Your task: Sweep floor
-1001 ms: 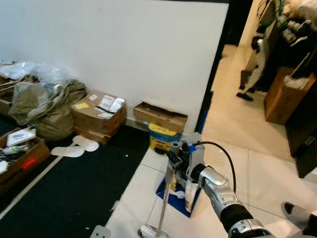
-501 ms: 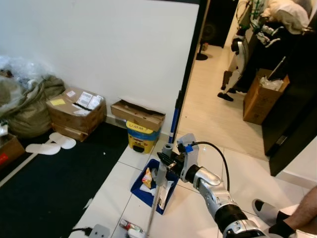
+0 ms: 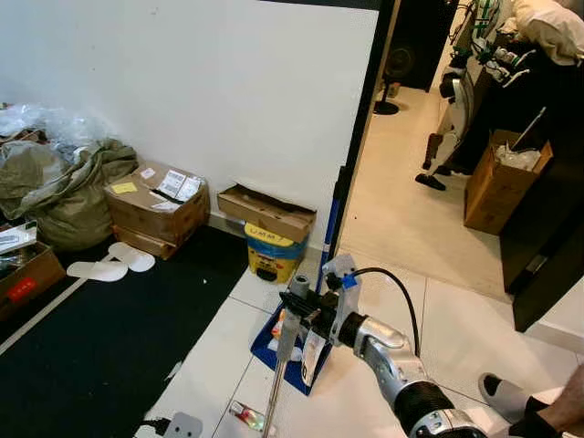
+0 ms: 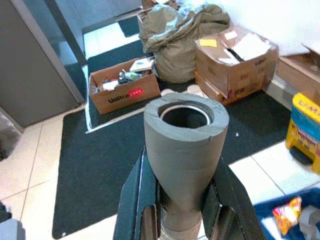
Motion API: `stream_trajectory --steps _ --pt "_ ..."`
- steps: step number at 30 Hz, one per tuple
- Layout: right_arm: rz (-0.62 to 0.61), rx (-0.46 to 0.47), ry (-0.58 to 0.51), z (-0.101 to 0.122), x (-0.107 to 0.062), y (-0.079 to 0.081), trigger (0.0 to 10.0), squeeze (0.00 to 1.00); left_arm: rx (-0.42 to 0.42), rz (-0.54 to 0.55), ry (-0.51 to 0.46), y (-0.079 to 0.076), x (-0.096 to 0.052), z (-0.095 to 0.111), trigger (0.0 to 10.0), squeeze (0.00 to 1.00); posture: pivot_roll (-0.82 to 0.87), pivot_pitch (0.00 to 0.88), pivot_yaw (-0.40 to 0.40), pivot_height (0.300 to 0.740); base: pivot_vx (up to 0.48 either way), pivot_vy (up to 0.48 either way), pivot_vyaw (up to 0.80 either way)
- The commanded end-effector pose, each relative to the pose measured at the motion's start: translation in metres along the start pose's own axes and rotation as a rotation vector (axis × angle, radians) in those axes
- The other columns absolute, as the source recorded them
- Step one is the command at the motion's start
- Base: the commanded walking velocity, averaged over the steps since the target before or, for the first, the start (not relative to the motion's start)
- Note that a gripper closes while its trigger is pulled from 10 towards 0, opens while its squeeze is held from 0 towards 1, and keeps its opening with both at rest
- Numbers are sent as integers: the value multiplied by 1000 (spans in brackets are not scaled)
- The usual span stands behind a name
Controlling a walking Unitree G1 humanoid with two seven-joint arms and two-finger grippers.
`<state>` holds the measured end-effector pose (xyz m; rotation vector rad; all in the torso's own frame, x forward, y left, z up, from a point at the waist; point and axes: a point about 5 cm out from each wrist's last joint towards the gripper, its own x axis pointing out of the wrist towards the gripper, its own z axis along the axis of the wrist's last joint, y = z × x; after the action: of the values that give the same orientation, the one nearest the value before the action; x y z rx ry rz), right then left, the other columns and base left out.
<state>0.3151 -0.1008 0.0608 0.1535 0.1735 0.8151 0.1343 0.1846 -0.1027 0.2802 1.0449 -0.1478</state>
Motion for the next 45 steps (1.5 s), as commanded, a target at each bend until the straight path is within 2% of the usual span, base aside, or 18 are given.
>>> stream_trajectory --steps 1,10,21,29,31,45 --pt "22 -23 -87 15 6 4 10000 0 -3 4 63 3 -4 -18 10000 0 -32 0 -60 740 0 0 644" --pt "-7 11 -117 17 9 3 10000 0 9 -1 64 5 -4 -18 10000 0 -31 0 -53 740 0 0 635" --pt "-47 1 -102 16 7 -1 10000 0 12 -14 52 4 -3 -13 10000 0 -37 0 -56 740 0 0 623" --pt "-134 8 -63 11 7 -7 10000 0 1 -13 55 4 -3 -13 10000 0 -34 0 -51 740 0 -480 0" --pt "-181 4 -46 10 7 -9 10000 0 -4 -3 55 5 -3 -14 10000 0 -34 0 -49 740 0 0 0" --pt "-269 4 24 1 4 -13 10000 0 -8 19 72 14 -7 -26 10000 0 -30 0 -50 740 0 0 0"
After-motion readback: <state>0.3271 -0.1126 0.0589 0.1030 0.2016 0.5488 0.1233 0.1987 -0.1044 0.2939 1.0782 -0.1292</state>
